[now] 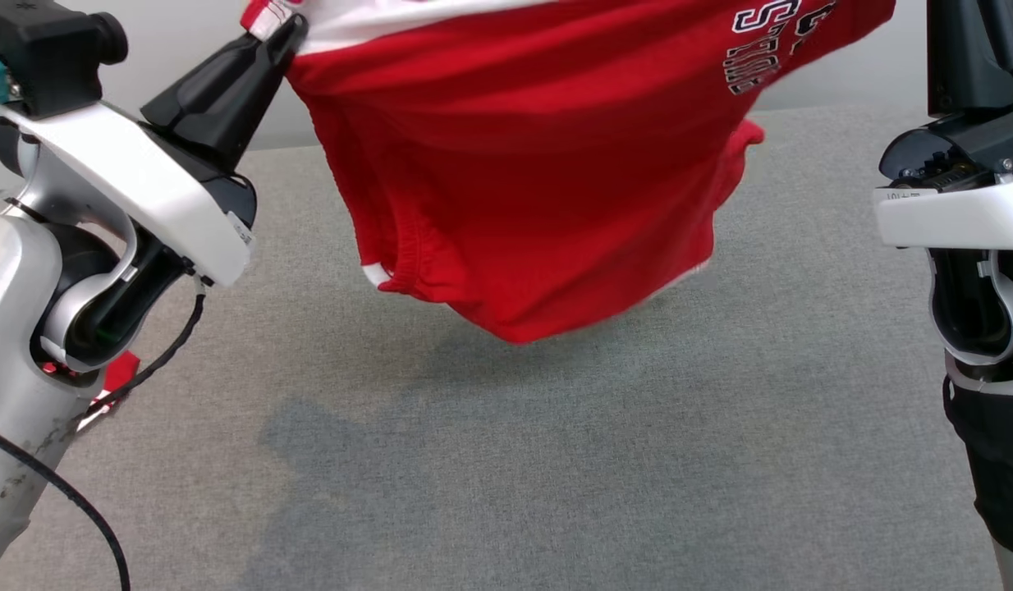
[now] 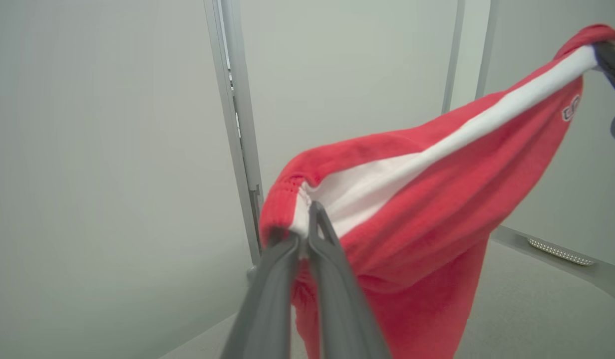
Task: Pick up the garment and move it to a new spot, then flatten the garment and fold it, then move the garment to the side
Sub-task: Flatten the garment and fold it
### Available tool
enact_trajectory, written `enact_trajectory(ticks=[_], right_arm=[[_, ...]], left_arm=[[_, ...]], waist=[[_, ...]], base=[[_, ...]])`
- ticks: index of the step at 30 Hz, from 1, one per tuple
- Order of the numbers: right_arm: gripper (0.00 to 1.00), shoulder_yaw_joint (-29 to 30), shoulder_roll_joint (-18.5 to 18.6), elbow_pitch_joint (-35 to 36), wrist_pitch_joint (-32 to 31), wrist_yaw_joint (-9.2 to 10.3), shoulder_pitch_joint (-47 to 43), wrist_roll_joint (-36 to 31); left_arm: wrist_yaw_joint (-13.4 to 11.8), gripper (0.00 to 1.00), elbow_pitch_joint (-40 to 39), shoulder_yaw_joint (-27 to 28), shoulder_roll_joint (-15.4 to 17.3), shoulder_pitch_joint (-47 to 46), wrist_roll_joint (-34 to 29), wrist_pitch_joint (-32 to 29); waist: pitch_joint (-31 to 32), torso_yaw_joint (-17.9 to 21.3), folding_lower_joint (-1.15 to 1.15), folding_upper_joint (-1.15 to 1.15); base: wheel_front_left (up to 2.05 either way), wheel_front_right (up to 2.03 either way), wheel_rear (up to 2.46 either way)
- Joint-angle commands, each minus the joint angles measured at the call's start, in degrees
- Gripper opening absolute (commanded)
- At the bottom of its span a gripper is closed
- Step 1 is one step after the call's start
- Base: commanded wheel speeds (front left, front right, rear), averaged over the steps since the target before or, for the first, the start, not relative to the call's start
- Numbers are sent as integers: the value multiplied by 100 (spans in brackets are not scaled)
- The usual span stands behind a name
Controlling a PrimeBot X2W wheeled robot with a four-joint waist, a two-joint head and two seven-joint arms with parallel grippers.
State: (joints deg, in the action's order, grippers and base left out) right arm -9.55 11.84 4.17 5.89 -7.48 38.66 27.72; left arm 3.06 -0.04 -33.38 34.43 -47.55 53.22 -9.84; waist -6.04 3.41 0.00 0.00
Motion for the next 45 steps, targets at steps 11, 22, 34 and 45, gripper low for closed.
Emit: enact_trajectory(ticks=[11, 22, 34, 45], right_arm=[[0, -256, 33, -1150, 104, -3, 997, -46], [0, -798, -262, -3955, 877, -2, 3474, -514], [0, -920, -667, -4406, 935, -3, 3494, -584], [0, -952, -466, -2695, 937, -4, 370, 425]], left_arm=[[88, 0, 939, 4, -339, -724, 129, -156], [28, 0, 3464, -79, -1112, -2588, -770, 846], [434, 0, 5229, -343, -1810, -3029, -910, 2308], [445, 0, 4203, -138, -2175, -528, -282, 2494]], waist=[[-480, 48, 0, 0], [-1200, 56, 0, 0], [-2256, 69, 0, 0], [-2111, -55, 0, 0]], base=[[0, 0, 0], [0, 0, 0], [0, 0, 0], [0, 0, 0]])
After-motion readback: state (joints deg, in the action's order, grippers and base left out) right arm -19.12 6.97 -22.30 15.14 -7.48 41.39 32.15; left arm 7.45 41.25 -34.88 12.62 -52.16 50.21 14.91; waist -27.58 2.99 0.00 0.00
